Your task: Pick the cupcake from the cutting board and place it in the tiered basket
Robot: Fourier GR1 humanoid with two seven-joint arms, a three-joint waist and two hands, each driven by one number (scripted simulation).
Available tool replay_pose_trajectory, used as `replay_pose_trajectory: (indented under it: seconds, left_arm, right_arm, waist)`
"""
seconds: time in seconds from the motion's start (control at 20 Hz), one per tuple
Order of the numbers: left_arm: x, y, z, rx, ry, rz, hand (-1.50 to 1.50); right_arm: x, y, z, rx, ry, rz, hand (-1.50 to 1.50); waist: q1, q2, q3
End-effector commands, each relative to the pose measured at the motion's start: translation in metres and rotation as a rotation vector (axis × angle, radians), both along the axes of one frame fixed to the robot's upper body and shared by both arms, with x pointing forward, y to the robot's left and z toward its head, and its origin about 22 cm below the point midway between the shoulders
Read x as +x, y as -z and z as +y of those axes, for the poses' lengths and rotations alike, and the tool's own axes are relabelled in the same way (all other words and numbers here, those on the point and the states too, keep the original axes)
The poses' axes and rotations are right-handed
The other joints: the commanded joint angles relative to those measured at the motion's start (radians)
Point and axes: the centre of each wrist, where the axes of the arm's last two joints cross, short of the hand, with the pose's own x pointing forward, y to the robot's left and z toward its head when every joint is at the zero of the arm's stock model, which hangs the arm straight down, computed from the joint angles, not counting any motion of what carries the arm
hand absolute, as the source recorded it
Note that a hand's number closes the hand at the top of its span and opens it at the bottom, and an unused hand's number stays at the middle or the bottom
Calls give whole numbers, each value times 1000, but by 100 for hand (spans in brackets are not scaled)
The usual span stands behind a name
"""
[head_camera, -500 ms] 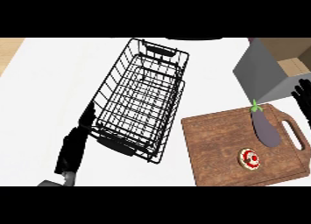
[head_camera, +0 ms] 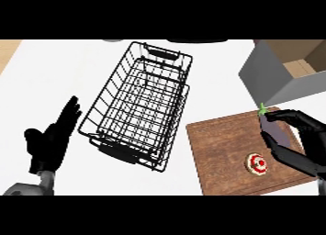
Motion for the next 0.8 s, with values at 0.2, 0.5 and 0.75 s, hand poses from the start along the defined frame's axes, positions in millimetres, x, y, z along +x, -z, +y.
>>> replay_pose_trajectory:
  seconds: [0.2,0.5,0.75]
  left_arm:
    - [4,-29,35,-48,34,0,0]
    - [-1,-26,32,-47,29,-10,0]
    - [-8,-12,29,-42,17,7,0]
  right_arm:
    - [-73,19,44,-114,136,-114,-150]
    - [-62,-64,-3,-625,169,-111,-150]
    - [-90,-83,6,-951,-52,150,-150]
  waist:
    - [11,11,5]
    - [12,7,-2]
    - [-1,6,-6]
